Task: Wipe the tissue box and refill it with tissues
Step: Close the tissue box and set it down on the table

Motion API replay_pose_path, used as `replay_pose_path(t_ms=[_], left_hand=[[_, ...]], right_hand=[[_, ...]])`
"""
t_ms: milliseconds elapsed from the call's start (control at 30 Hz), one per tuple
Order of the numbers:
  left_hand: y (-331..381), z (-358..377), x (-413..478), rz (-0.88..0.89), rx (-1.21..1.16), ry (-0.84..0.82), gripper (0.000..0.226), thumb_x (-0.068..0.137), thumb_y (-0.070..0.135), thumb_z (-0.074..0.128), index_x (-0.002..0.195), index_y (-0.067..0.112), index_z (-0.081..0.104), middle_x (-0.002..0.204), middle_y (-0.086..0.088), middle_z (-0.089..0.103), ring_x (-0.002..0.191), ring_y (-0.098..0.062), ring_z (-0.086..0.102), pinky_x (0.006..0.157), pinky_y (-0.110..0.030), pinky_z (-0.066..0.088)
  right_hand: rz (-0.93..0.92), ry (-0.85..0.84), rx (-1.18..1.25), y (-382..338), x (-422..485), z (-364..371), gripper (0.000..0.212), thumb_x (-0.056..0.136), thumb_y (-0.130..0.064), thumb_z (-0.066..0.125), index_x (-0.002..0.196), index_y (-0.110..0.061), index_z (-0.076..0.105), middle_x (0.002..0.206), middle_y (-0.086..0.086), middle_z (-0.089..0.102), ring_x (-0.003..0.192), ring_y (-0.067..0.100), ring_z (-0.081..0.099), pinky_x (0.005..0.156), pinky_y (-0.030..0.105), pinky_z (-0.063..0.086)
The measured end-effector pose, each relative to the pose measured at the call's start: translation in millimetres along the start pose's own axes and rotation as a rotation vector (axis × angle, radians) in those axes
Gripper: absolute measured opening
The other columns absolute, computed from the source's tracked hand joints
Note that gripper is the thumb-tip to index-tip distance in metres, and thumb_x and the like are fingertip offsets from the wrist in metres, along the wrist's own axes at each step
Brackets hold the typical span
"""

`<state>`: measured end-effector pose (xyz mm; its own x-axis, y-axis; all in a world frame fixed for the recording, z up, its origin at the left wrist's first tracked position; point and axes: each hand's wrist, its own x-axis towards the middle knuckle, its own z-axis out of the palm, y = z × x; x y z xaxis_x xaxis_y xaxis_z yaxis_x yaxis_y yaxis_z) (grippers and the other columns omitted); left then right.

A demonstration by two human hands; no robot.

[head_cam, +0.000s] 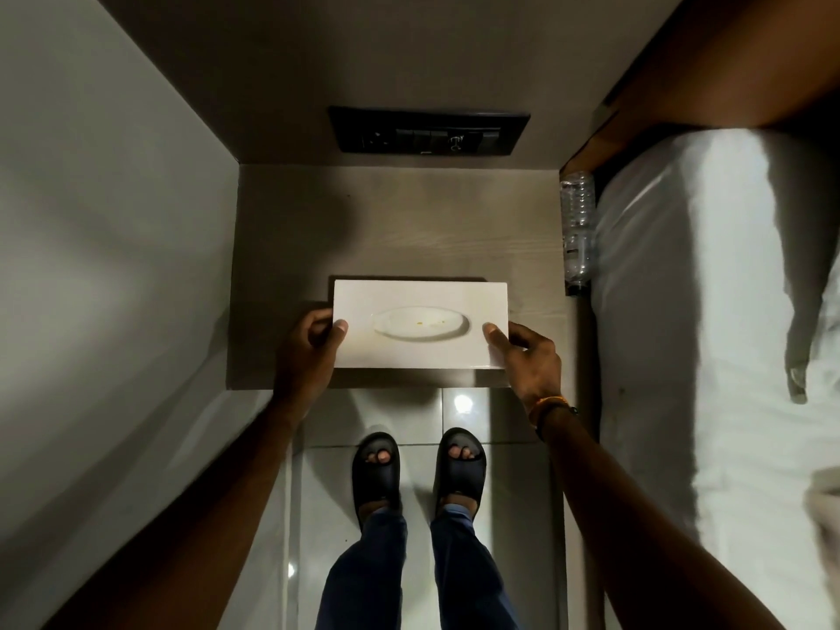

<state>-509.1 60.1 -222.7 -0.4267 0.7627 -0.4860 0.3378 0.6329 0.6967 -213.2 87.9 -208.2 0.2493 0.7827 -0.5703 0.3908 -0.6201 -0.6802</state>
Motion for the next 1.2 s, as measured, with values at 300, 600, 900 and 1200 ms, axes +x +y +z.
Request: replay_pose_path(t_ms=[300, 600, 900, 1200], left_hand=[[-2.9, 4.7, 4.6, -0.021, -0.052, -0.015, 0.023, 0.094, 0.042, 0.067, 0.115, 0.033, 0.062, 0.1, 0.009, 0.067, 0.1, -0.023, 0.068, 0.087, -0.05, 0.06], [-2.1, 5.1, 4.5, 0.015, -0.053, -0.018, 0.034, 0.095, 0.045, 0.064, 0.122, 0.026, 0.063, 0.109, 0.003, 0.068, 0.102, -0.021, 0.067, 0.085, -0.047, 0.06], [-6.1, 9.8, 2.8, -0.009, -0.119, -0.017, 0.034, 0.092, 0.046, 0.063, 0.12, 0.028, 0.065, 0.105, 0.003, 0.07, 0.101, -0.023, 0.068, 0.083, -0.043, 0.057], [-2.0, 11.1, 5.1, -0.003, -0.078, 0.017, 0.035, 0.098, 0.037, 0.064, 0.129, 0.022, 0.066, 0.108, 0.005, 0.068, 0.1, -0.015, 0.064, 0.092, -0.045, 0.058]], right_hand=[[-0.002, 0.014, 0.058, 2.5, 12.4, 3.3, 0.041, 0.077, -0.059, 0.077, 0.111, -0.035, 0.079, 0.092, -0.024, 0.077, 0.1, 0.002, 0.07, 0.104, 0.036, 0.053], [-0.022, -0.024, 0.08, 0.1, 16.4, -2.0, 0.047, 0.075, -0.062, 0.073, 0.108, -0.029, 0.078, 0.099, -0.011, 0.079, 0.101, 0.013, 0.073, 0.102, 0.048, 0.054], [0.055, -0.078, 0.068, 4.9, 21.5, -7.4, 0.058, 0.069, -0.065, 0.073, 0.106, -0.021, 0.075, 0.111, -0.005, 0.077, 0.108, 0.018, 0.07, 0.104, 0.049, 0.053], [0.04, -0.074, 0.094, 4.3, 13.6, -2.9, 0.026, 0.096, -0.028, 0.07, 0.11, -0.007, 0.069, 0.111, 0.009, 0.074, 0.109, 0.029, 0.069, 0.1, 0.043, 0.054]])
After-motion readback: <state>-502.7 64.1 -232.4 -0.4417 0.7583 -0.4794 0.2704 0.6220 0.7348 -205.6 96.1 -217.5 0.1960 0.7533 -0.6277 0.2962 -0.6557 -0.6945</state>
